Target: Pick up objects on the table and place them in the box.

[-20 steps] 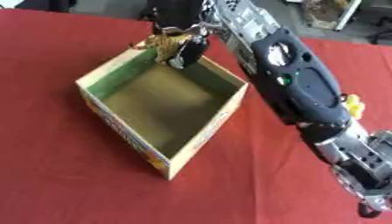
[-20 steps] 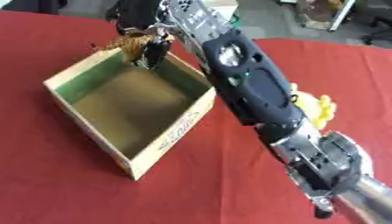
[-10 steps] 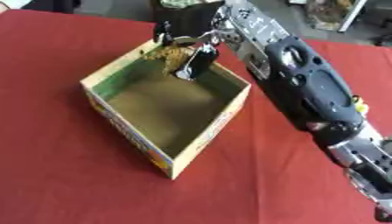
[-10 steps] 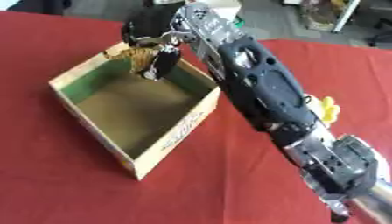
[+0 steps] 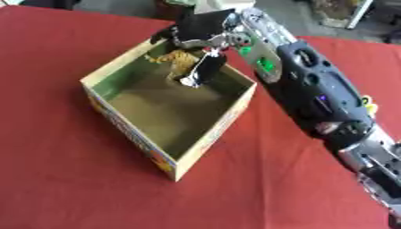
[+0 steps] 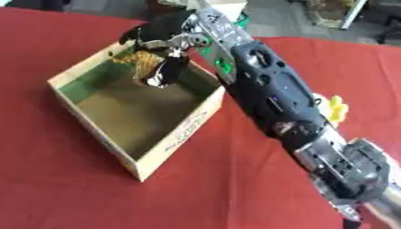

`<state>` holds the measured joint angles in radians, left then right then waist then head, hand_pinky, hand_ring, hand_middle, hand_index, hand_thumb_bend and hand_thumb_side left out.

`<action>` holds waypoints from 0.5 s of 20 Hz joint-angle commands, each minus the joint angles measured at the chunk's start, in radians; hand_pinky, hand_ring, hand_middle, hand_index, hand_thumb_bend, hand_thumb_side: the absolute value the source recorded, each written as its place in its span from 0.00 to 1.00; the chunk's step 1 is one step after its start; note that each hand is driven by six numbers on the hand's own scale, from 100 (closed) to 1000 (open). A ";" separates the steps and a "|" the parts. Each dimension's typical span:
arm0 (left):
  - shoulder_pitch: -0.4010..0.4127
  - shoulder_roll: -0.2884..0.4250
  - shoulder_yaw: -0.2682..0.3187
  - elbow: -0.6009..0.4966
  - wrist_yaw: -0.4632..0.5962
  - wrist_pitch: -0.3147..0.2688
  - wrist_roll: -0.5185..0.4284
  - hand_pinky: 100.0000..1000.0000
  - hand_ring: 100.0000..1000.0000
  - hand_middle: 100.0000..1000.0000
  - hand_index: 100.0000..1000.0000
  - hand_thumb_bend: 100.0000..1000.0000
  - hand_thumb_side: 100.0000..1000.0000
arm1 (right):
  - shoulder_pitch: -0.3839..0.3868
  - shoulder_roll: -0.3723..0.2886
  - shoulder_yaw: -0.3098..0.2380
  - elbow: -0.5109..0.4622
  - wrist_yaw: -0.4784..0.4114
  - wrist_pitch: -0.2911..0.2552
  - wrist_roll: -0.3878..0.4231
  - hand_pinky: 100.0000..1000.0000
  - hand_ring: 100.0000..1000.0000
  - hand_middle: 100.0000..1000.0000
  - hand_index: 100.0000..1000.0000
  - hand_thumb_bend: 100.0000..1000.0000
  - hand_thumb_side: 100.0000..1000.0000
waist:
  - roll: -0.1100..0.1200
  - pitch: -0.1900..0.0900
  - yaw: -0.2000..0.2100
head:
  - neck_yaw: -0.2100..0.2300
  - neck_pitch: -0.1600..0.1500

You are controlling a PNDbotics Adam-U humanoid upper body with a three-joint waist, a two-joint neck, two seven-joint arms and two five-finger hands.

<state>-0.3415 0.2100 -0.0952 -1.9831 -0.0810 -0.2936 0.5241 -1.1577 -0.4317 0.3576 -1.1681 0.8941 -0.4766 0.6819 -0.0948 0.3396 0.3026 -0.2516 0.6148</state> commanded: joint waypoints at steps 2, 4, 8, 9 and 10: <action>-0.004 0.002 0.006 -0.017 -0.006 0.004 -0.002 0.74 0.58 0.63 0.75 0.00 0.89 | -0.010 -0.029 -0.007 -0.022 -0.036 -0.216 0.225 0.83 1.00 1.00 1.00 0.70 0.54 | 0.007 -0.017 -0.001 | 0.004 -0.001; -0.004 0.001 0.006 -0.017 -0.006 0.004 -0.003 0.74 0.58 0.63 0.75 0.00 0.89 | -0.007 -0.030 -0.005 -0.014 -0.043 -0.210 0.225 0.82 0.99 1.00 1.00 0.70 0.55 | 0.008 -0.016 -0.001 | 0.005 -0.001; -0.004 0.001 0.006 -0.017 -0.006 0.005 -0.002 0.74 0.58 0.63 0.75 0.00 0.89 | -0.006 -0.033 -0.011 -0.024 -0.037 -0.199 0.225 0.82 1.00 1.00 1.00 0.68 0.54 | 0.009 -0.016 -0.002 | 0.008 0.000; -0.004 0.000 0.006 -0.017 -0.006 0.005 -0.002 0.74 0.58 0.63 0.75 0.00 0.89 | -0.005 -0.034 -0.012 -0.028 -0.035 -0.197 0.225 0.82 1.00 1.00 1.00 0.67 0.54 | 0.010 -0.016 -0.002 | 0.008 0.000; -0.003 0.000 0.005 -0.017 -0.006 0.006 -0.003 0.74 0.58 0.63 0.75 0.00 0.89 | -0.005 -0.034 -0.012 -0.032 -0.033 -0.196 0.225 0.82 1.00 1.00 1.00 0.65 0.54 | 0.010 -0.016 -0.003 | 0.008 0.000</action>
<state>-0.3407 0.2092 -0.0951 -1.9831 -0.0825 -0.2900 0.5208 -1.1440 -0.4375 0.3575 -1.1765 0.8623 -0.4639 0.6946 -0.0939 0.3411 0.3011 -0.2470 0.6148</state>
